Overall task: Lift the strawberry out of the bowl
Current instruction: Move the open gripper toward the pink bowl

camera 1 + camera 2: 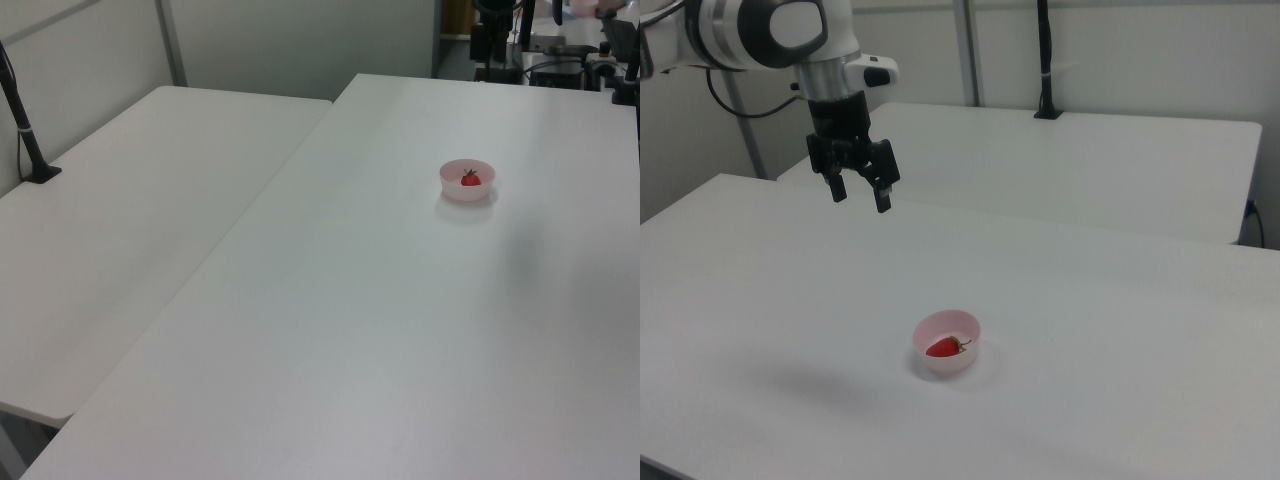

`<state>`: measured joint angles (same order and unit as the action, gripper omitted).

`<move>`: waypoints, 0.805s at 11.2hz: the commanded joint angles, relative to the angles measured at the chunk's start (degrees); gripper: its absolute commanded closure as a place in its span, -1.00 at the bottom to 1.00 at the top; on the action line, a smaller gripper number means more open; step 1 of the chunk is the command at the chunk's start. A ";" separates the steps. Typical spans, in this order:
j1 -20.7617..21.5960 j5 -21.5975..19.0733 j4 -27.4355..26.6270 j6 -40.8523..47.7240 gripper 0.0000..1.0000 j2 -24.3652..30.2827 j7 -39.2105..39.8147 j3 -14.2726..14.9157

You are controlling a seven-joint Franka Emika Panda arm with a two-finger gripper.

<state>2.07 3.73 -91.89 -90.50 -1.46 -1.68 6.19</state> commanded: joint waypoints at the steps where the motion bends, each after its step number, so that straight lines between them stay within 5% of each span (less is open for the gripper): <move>1: -0.05 1.02 -0.75 -0.03 -1.00 0.59 -0.78 0.14; 9: -6.19 0.93 -0.75 -4.25 -1.00 -7.13 3.17 0.22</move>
<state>-2.91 3.79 -91.93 -92.86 -5.87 -0.26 6.39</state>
